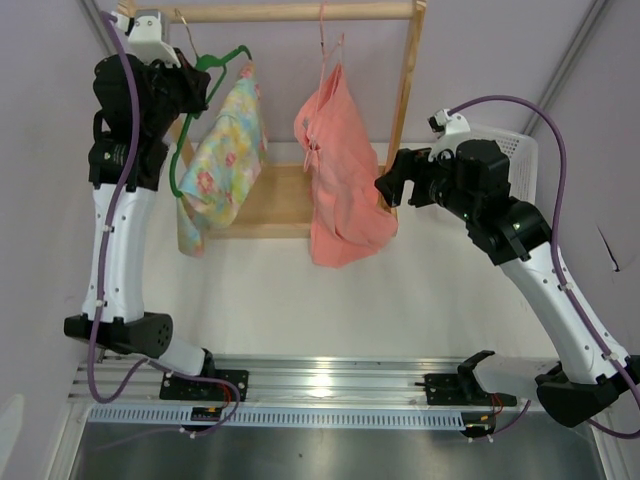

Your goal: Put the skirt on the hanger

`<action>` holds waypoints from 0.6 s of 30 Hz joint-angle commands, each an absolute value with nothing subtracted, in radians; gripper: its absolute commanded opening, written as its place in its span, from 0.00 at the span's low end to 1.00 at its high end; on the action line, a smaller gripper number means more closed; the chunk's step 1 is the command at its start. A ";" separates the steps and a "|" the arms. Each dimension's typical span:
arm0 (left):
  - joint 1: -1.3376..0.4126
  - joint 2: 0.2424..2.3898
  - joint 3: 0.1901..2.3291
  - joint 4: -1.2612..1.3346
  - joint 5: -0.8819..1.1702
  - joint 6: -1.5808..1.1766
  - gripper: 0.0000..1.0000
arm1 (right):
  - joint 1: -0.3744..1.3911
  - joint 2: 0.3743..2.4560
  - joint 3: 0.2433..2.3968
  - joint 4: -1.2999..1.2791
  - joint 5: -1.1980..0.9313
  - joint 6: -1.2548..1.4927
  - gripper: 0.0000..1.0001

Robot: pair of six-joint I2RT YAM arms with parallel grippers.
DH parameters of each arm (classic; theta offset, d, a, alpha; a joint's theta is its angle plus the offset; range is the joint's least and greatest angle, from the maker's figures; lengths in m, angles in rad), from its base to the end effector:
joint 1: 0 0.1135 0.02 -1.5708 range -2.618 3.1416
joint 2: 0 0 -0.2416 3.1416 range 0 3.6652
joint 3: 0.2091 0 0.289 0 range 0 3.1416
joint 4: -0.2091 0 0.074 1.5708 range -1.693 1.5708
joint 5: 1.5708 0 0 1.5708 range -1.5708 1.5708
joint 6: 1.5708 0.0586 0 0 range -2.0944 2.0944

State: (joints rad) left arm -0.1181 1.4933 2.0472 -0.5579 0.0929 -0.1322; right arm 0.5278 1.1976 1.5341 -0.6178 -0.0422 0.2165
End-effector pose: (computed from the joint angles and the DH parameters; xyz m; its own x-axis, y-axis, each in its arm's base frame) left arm 0.3395 -0.0458 0.5536 -0.0315 -0.1284 -0.9912 0.2071 0.9694 -0.1322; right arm 0.2634 0.1564 0.4516 -0.3498 0.0445 -0.9358 -0.4741 0.8531 0.2178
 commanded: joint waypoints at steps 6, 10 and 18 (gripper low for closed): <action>-0.017 1.627 2.207 -0.356 0.333 -0.253 0.00 | 0.523 1.207 1.525 -0.537 -0.081 0.236 0.87; -0.009 1.669 2.227 -0.270 0.397 -0.291 0.00 | 0.525 1.218 1.522 -0.532 -0.090 0.236 0.87; 0.034 1.776 2.316 -0.213 0.500 -0.385 0.00 | 0.523 1.232 1.497 -0.520 -0.098 0.233 0.87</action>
